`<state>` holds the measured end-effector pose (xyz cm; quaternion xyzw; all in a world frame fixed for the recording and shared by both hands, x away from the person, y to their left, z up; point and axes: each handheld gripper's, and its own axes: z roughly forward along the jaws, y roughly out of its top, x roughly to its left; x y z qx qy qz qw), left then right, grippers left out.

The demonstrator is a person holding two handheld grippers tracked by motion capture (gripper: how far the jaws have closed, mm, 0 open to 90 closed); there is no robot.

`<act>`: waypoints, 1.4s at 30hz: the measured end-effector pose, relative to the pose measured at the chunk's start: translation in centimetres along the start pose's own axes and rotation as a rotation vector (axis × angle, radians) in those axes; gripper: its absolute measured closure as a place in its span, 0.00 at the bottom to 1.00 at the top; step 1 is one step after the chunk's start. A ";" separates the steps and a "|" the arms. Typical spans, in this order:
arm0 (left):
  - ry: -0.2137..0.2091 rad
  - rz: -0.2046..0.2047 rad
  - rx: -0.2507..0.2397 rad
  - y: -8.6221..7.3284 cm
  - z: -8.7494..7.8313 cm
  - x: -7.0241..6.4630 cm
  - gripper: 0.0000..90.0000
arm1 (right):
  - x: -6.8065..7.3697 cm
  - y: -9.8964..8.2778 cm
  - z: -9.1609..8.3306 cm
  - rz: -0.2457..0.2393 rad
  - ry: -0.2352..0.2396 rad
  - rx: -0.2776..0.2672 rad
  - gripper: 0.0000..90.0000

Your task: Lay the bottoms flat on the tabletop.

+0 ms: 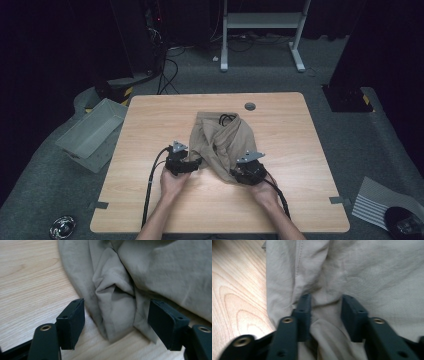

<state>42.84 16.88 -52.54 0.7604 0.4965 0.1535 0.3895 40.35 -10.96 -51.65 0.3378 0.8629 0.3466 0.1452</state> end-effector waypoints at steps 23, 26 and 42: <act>-0.003 0.077 0.043 0.2 -1.3 0.1 0.93 | -2.7 -1.8 -4.1 0.046 -0.077 -0.095 0.97; 0.003 0.067 0.045 -0.4 -1.9 0.7 0.93 | -4.2 -2.8 -4.8 0.087 -0.119 -0.091 0.97; -0.015 0.014 -0.021 -0.3 -3.0 0.7 0.50 | -3.7 -3.3 -6.2 0.073 -0.101 -0.132 0.55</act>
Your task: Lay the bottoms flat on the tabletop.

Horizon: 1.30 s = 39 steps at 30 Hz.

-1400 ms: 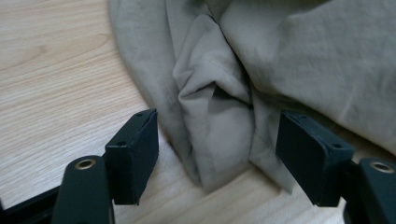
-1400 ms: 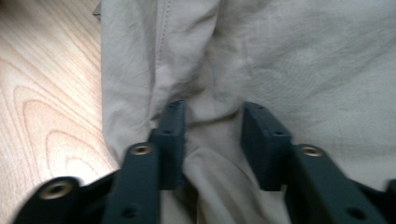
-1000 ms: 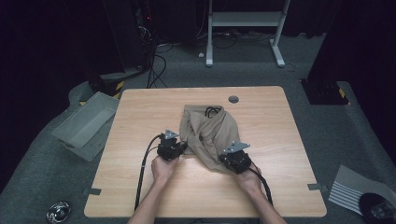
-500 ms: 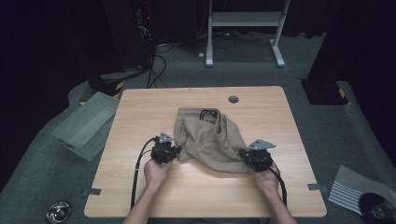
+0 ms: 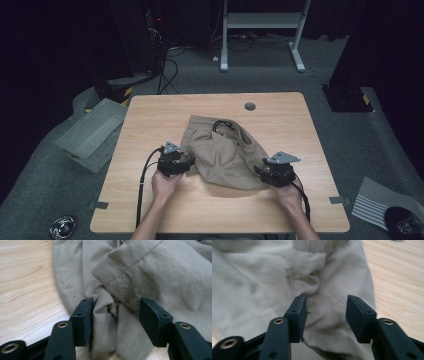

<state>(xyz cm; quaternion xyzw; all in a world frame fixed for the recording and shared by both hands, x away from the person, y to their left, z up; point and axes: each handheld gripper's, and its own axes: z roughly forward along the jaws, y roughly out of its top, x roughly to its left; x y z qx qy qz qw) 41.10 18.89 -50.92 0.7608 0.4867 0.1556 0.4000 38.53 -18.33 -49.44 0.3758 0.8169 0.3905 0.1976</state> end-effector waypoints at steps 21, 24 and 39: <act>0.009 0.039 0.032 -1.0 -0.5 0.3 0.96 | -1.0 0.3 0.6 0.042 -0.055 0.003 0.97; 0.010 0.031 0.036 -1.8 -1.1 0.7 0.97 | -2.9 0.1 -0.2 0.089 -0.101 -0.008 0.98; -0.030 0.034 0.003 -1.2 -1.3 -0.2 0.54 | -3.8 -0.6 -0.6 0.115 -0.078 0.008 0.60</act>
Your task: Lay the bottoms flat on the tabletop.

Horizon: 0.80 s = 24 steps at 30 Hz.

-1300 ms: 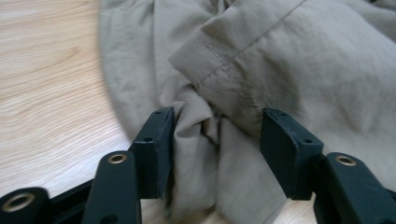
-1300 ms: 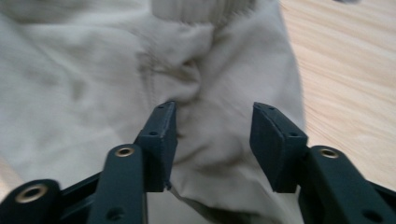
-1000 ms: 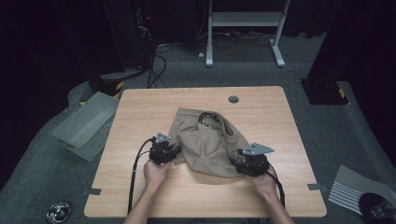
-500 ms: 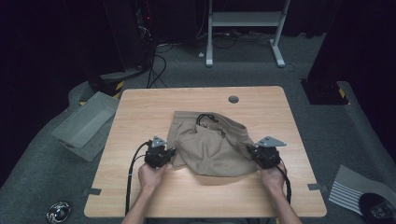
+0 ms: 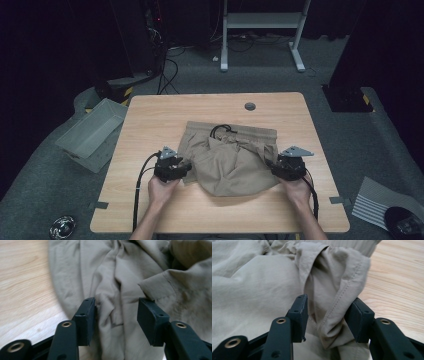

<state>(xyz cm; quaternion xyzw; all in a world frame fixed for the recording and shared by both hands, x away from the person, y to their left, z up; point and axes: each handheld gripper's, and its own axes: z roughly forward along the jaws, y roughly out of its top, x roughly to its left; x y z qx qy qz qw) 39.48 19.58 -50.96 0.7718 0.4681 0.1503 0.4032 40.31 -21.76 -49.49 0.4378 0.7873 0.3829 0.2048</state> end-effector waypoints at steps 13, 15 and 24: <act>0.021 0.003 0.063 -0.6 -0.2 0.2 0.97 | -3.3 0.6 1.3 0.026 -0.073 0.019 0.96; 0.025 -0.008 0.061 -1.0 -0.6 0.5 0.97 | -4.1 0.5 1.6 0.031 -0.105 0.037 0.96; 0.028 -0.049 0.002 -1.2 -0.9 0.6 0.62 | -3.8 0.1 0.6 0.105 -0.101 0.003 0.64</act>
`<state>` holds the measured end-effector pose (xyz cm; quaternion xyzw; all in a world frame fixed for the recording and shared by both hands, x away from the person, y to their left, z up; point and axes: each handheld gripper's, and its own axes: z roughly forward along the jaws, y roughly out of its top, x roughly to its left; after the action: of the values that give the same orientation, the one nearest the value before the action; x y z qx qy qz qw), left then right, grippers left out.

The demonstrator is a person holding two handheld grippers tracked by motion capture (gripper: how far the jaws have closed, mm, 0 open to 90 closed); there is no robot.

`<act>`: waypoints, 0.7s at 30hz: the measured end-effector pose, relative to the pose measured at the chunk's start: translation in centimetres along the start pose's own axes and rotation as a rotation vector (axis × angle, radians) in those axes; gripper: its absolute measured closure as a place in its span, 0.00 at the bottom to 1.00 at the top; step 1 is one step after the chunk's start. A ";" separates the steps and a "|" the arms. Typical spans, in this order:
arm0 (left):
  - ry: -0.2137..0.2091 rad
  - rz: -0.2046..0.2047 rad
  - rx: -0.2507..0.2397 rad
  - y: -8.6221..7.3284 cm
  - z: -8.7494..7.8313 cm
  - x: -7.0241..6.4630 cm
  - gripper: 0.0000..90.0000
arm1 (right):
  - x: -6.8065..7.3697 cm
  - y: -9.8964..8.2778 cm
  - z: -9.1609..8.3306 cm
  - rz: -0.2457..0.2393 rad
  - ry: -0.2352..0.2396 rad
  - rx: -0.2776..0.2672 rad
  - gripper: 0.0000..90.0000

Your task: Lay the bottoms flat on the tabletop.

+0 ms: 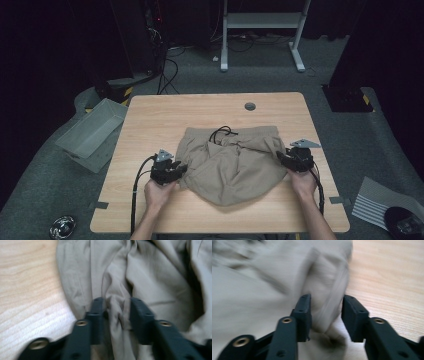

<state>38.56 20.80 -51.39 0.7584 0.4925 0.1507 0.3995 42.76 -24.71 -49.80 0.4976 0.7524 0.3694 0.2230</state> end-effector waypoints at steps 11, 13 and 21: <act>0.036 0.047 0.045 0.3 1.9 -0.9 0.76 | 4.3 -1.7 -1.0 -0.134 0.100 0.037 0.69; 0.035 0.049 0.049 0.3 1.9 -0.9 0.83 | 4.4 -1.9 -0.1 -0.140 0.112 0.070 0.78; 0.041 0.063 0.059 0.2 1.6 -0.7 0.95 | 2.5 -0.9 2.3 -0.173 0.036 0.102 1.00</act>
<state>39.30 19.41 -52.16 0.7817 0.4808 0.1639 0.3619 42.86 -21.89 -51.92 0.4347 0.8144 0.3188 0.2148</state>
